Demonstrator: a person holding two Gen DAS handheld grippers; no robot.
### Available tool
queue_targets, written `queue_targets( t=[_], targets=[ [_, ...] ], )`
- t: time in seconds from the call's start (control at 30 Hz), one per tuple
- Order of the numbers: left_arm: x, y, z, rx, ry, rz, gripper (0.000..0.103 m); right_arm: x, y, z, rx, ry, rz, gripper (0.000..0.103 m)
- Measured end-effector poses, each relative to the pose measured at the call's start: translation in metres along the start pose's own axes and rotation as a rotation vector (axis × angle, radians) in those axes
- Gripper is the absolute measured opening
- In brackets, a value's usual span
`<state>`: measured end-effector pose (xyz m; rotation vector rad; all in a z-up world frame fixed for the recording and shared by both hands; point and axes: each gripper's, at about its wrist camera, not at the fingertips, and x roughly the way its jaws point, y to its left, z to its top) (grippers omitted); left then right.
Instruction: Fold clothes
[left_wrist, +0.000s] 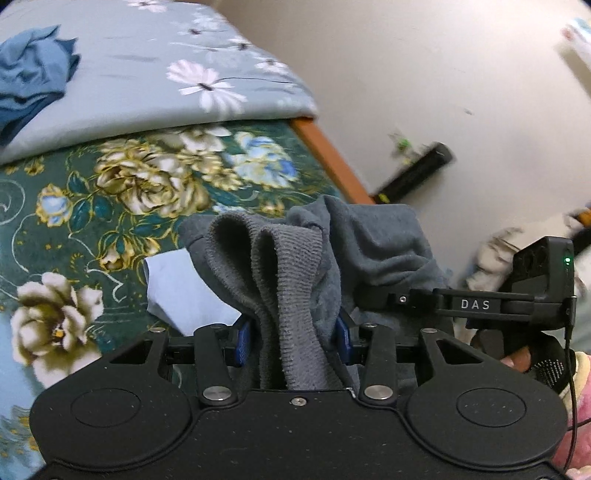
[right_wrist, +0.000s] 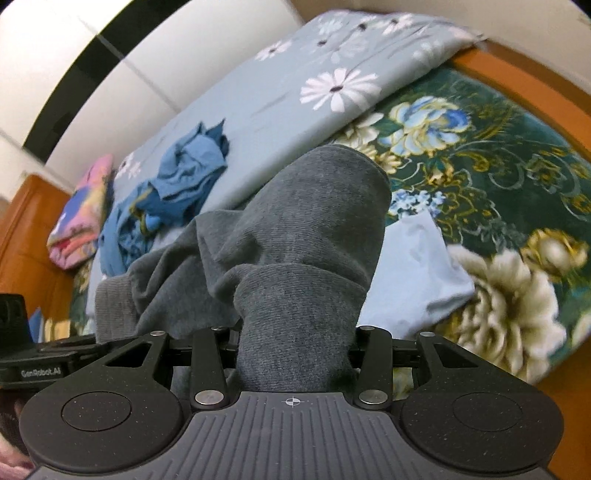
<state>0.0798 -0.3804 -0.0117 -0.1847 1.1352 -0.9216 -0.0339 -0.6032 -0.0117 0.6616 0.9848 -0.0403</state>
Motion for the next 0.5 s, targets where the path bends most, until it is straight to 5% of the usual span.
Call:
queue_targets(
  t=[0.2, 0.5],
  targets=[
    [0.072, -0.010, 0.007, -0.178, 0.003, 0.101, 0.040, 0.041, -0.055, 0.048, -0.077, 0.128, 0.048, 0.038],
    [0.133, 0.002, 0.015, -0.244, 0.007, 0.253, 0.040, 0.106, -0.107, 0.089, -0.118, 0.262, 0.126, 0.038]
  ],
)
